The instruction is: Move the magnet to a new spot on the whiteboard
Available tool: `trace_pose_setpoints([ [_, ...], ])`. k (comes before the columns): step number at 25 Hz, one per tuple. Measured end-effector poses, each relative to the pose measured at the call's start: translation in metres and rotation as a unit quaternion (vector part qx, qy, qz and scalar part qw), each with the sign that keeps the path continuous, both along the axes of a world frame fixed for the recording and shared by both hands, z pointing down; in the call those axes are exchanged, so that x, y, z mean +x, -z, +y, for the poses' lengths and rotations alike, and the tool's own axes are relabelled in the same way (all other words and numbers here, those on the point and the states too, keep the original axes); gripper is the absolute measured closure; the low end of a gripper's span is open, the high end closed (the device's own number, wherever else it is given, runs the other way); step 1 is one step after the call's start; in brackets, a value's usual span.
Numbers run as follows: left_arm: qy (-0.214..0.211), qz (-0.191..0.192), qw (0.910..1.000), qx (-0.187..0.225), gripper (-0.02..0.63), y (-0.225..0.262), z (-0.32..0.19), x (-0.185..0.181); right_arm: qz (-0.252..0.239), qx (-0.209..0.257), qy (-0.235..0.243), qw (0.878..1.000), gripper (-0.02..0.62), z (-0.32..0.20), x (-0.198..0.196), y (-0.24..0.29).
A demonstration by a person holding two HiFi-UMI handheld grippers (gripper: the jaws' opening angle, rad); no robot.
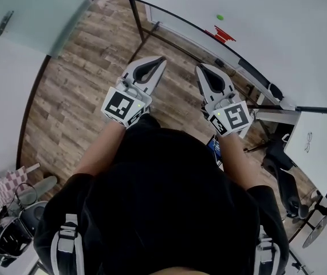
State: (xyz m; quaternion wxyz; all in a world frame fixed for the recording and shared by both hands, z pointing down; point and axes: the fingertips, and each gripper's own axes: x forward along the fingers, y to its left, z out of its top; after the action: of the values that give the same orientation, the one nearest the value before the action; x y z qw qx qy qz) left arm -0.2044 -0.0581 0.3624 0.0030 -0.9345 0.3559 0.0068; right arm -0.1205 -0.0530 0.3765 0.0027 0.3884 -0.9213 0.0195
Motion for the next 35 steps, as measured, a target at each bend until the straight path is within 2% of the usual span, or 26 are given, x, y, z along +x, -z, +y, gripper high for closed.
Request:
trace_pose_setpoints([
  [11,-0.064,0.007,0.9979,-0.006,0.604,0.001,-0.094,-0.058,0.008,-0.008,-0.072,0.997,0.595,-0.088,-0.057,-0.001],
  [18,-0.107,0.008,0.9942,-0.014,0.604,-0.005,-0.136,-0.080,0.009,-0.013,-0.132,0.991,0.595,-0.119,-0.069,-0.002],
  [22,-0.124,0.010,0.9921,-0.016,0.604,-0.011,-0.151,-0.071,0.014,-0.016,-0.163,0.986,0.595,-0.127,-0.058,-0.005],
  [28,-0.143,0.008,0.9895,-0.017,0.604,-0.019,-0.181,-0.042,0.002,-0.014,-0.221,0.975,0.595,-0.151,-0.010,-0.004],
  [35,-0.169,0.004,0.9855,-0.017,0.604,-0.027,-0.207,-0.001,0.008,-0.011,-0.236,0.972,0.595,-0.185,0.033,-0.007],
])
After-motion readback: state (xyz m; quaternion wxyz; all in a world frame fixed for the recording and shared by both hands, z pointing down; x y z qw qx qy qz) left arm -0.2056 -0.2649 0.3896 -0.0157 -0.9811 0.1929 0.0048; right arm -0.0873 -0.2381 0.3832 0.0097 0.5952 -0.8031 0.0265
